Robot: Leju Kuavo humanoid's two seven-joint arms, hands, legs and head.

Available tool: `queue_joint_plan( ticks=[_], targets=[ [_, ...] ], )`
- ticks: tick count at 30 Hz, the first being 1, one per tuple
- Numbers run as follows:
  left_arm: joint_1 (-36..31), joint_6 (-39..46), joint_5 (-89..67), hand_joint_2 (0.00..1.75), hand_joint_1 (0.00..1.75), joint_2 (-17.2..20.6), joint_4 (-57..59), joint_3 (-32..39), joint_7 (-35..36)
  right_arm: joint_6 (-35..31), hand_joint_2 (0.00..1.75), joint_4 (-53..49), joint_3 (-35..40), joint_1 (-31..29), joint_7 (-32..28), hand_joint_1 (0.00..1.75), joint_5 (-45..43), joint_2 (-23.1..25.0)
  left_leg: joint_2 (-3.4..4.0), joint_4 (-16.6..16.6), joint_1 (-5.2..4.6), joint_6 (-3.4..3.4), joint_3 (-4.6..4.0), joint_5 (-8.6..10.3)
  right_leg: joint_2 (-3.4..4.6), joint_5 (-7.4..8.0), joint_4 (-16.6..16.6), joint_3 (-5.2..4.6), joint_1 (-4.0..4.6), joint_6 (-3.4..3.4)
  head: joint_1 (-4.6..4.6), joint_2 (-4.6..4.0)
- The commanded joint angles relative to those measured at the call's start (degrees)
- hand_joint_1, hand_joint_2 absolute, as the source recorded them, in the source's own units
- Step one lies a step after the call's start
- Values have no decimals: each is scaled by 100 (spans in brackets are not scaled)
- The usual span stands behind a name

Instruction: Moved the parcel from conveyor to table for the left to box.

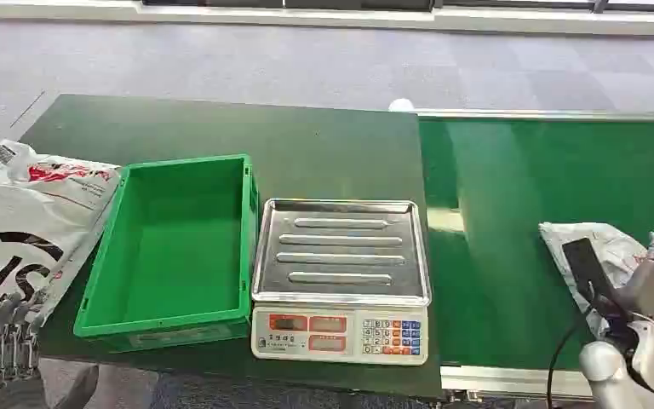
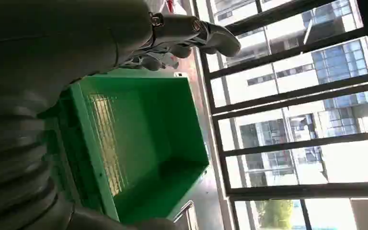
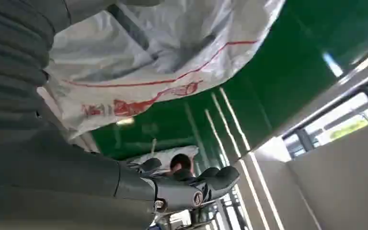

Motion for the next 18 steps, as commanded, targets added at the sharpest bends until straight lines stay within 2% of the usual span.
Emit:
queue_joint_plan(
  ticks=[1, 3, 5, 6, 7, 9, 11, 14, 15, 16, 18],
  targets=[
    [-354, 56, 170, 175, 0, 436, 628, -122, 144, 801, 175, 2302, -468, -589, 420, 0, 50, -186, -9, -24, 5, -2, 6, 13, -10, 11, -29, 11, 6, -8, 0, 0],
    [-403, 91, 212, 175, 0, 535, 735, -161, 121, 1067, 175, 2756, -452, -721, 540, 0, 12, -237, -10, -17, 0, -1, 8, 8, -8, 5, -17, 9, 1, -5, 0, 0],
    [-418, 114, 223, 175, 0, 562, 772, -172, 109, 1044, 175, 2877, -439, -746, 536, 0, 15, -253, -8, -24, 4, -1, -1, 15, -7, 13, -27, 3, 5, -7, 0, 0],
    [-412, 142, 240, 175, 0, 594, 786, -206, 99, 1240, 175, 3108, -409, -822, 678, 0, 24, -290, -5, -16, 0, -1, -2, 9, -4, 7, -16, -1, 2, -5, 0, 0],
    [-404, 217, 269, 175, 0, 676, 823, -265, 59, 1737, 175, 3410, -473, -914, 768, 0, -176, -299, -3, -12, 1, -1, -3, 6, -2, 4, -12, -1, 2, -4, 0, 0],
    [-398, 303, 314, 175, 0, 781, 890, -326, -2, 2254, 175, 3766, -428, -1004, 736, 0, -364, -325, -1, -27, 3, 0, -11, 19, 0, 20, -30, -8, 5, -9, 0, 0],
    [-394, 314, 321, 175, 0, 797, 904, -331, -11, 2275, 175, 3817, -426, -999, 717, 0, -394, -320, -6, -23, 3, -1, -5, 13, -5, 12, -24, -3, 5, -7, 0, 0],
    [-359, 366, 324, 175, 0, 824, 967, -370, -84, 2894, 175, 4259, -273, -1061, 942, 0, -559, -383, -2, -18, 3, -2, -6, 10, 0, 9, -20, -4, 5, -7, 0, 0],
    [-350, 371, 287, 175, 0, 816, 979, -381, -116, 3064, 175, 4363, -248, -1070, 952, 56, -633, -407, -8, -17, 4, -2, -5, 9, -6, 8, -20, -2, 5, -6, 0, 0],
    [-338, 377, 280, 175, 0, 796, 973, -367, -136, 3089, 175, 4397, -227, -1064, 932, 175, -653, -416, -12, -24, 8, -2, -8, 16, -9, 14, -29, -2, 9, -8, 0, 0],
    [-342, 301, 261, 175, 0, 718, 938, -273, -141, 2950, 175, 4423, -190, -1101, 839, 175, -740, -399, 1, -9, 9, 2, 16, 1, 5, 1, -20, 13, 12, 0, 0, 0]
  ],
)
